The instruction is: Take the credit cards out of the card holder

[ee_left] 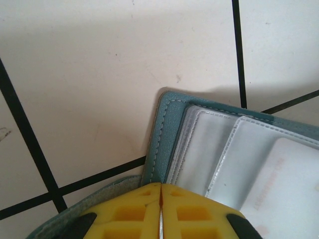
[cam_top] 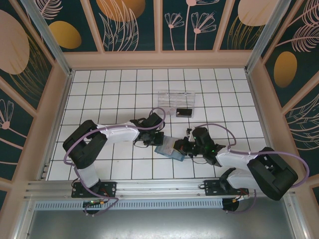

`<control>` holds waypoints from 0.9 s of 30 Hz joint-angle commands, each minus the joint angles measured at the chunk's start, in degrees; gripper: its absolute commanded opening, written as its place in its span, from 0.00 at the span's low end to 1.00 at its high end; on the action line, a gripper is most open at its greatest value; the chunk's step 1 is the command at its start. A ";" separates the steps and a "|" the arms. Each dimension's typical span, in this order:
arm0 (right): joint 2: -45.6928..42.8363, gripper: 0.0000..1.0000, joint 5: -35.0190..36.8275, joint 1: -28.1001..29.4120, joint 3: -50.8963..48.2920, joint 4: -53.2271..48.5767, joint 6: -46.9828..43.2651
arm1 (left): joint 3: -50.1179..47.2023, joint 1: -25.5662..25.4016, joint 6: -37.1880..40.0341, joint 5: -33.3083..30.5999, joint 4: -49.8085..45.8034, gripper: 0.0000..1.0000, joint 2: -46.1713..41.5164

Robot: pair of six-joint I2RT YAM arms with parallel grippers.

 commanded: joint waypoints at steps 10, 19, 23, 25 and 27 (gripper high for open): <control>-5.00 0.06 1.38 -2.03 1.03 -15.58 -4.78 | -0.99 -0.42 -0.08 -0.68 -3.94 0.09 3.19; -9.98 0.05 2.77 -2.65 3.90 -26.73 -6.95 | -1.12 -0.46 -0.14 -0.72 -4.20 0.09 2.84; -13.68 0.05 5.14 -3.73 7.25 -34.80 -9.24 | -1.20 -0.47 -0.24 -0.81 -4.20 0.09 2.59; -15.31 0.04 6.27 -4.59 8.81 -37.74 -10.23 | -1.34 -0.47 -0.33 -0.72 -4.03 0.09 2.57; -16.68 0.04 7.31 -5.85 10.33 -39.90 -11.28 | -1.73 -0.40 -0.59 -0.57 -3.70 0.09 2.46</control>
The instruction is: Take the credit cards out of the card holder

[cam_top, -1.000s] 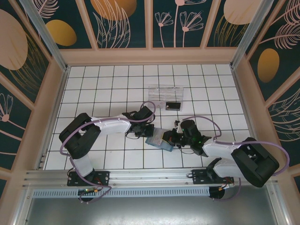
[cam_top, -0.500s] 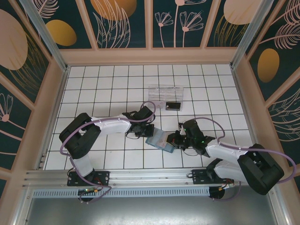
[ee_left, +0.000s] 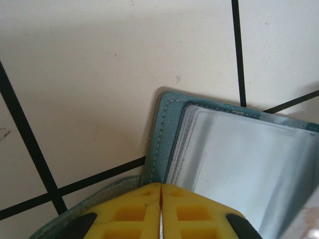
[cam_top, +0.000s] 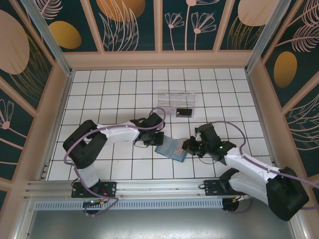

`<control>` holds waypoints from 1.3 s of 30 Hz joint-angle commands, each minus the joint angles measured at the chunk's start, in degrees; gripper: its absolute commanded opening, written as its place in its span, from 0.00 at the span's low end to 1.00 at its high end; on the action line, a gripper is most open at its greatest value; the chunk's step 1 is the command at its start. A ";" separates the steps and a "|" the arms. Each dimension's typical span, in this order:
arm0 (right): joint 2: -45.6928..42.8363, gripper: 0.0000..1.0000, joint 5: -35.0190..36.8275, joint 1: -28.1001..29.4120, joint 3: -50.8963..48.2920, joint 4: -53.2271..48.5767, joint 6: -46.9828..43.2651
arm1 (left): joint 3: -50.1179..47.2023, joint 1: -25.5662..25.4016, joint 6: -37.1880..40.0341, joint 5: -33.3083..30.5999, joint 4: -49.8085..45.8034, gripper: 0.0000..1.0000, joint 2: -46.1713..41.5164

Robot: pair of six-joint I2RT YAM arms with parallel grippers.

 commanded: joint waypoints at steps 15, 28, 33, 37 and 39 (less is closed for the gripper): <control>12.38 0.00 13.80 -8.64 25.53 -18.69 -47.14 | -5.90 -0.47 -1.90 0.66 -1.34 0.09 -0.18; 29.30 0.00 12.65 -7.33 44.33 -28.48 -92.44 | -9.10 -0.47 -2.82 1.01 1.15 0.09 -3.13; 36.07 0.00 11.29 -4.92 52.53 -31.69 -102.79 | -11.20 -0.47 -3.70 1.23 2.32 0.09 -5.19; 42.71 0.00 11.10 -4.04 59.05 -35.04 -108.59 | -13.38 -0.47 -4.94 1.96 3.87 0.09 -6.58; 46.11 0.00 11.04 -4.06 63.06 -36.95 -109.96 | -14.11 -0.47 -5.45 2.44 4.38 0.09 -7.25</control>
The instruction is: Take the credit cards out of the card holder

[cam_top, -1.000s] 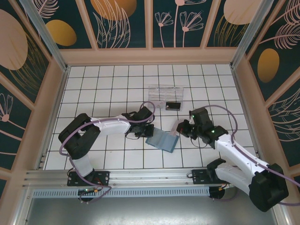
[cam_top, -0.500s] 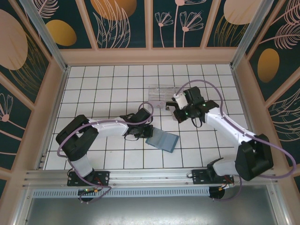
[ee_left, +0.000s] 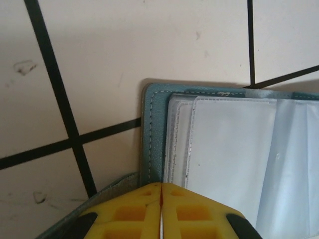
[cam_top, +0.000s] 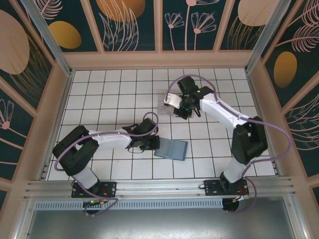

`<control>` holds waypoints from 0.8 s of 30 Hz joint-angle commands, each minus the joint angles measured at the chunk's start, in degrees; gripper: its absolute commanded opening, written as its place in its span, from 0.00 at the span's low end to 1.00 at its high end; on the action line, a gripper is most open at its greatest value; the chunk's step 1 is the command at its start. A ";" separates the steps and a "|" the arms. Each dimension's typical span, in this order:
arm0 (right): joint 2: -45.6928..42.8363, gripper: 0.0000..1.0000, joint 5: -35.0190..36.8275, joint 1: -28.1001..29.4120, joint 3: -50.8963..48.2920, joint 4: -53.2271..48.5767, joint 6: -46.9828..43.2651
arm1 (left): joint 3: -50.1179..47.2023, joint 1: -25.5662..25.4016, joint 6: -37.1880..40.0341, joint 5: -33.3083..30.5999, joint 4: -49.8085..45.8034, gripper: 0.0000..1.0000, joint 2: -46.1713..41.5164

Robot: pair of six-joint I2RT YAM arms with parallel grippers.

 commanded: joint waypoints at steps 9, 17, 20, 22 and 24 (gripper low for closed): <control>15.96 0.00 1.46 2.03 17.48 -10.59 -11.73 | -4.23 -0.46 -2.11 2.05 -3.14 0.10 -0.42; 21.35 0.00 5.42 2.63 22.43 -11.31 -13.95 | -3.84 -0.47 -2.14 2.00 -3.76 0.09 -0.24; 22.47 0.00 7.43 2.79 23.24 -11.54 -14.27 | -3.84 -0.47 -2.19 1.88 -3.92 0.09 -0.15; 23.41 0.00 8.46 2.77 23.68 -11.97 -14.47 | -3.83 -0.47 -2.16 1.84 -4.02 0.09 -0.15; 24.36 0.00 9.10 2.97 24.14 -12.18 -14.49 | -3.75 -0.47 -2.10 1.81 -4.03 0.09 -0.06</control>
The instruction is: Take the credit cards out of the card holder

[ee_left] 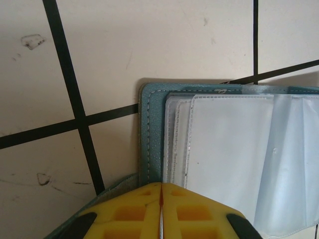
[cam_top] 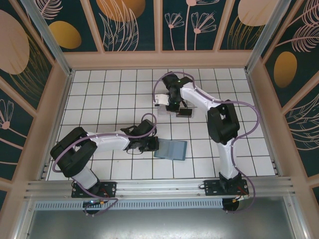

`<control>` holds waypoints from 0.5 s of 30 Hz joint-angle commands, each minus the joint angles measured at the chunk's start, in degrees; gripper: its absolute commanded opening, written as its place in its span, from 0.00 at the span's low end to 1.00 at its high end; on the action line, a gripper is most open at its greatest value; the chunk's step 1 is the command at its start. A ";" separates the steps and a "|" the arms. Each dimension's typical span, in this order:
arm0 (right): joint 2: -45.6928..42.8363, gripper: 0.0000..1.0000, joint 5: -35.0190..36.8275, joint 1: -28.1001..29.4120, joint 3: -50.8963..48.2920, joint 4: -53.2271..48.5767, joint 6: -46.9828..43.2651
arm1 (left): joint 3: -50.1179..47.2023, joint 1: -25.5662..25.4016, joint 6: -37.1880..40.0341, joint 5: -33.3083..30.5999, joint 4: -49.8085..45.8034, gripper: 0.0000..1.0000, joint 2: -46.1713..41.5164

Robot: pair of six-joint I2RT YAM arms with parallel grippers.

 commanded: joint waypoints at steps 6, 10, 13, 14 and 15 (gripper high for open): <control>3.57 0.00 2.66 1.89 2.53 -2.19 -1.30 | -1.26 -0.47 -0.27 0.60 -6.14 0.09 1.30; 3.37 0.16 2.88 2.70 3.07 -1.54 -0.18 | -1.43 -0.46 -0.34 0.50 -6.23 0.09 1.04; 2.14 0.25 5.63 2.94 2.43 0.32 0.56 | -1.52 -0.47 -0.31 0.52 -6.17 0.09 1.03; 1.58 0.26 6.67 3.06 2.08 0.99 0.63 | -1.52 -0.46 -0.31 0.50 -6.14 0.09 1.03; 1.03 0.27 7.86 3.06 1.64 1.90 0.85 | -1.41 -0.47 -0.29 0.54 -6.14 0.09 1.14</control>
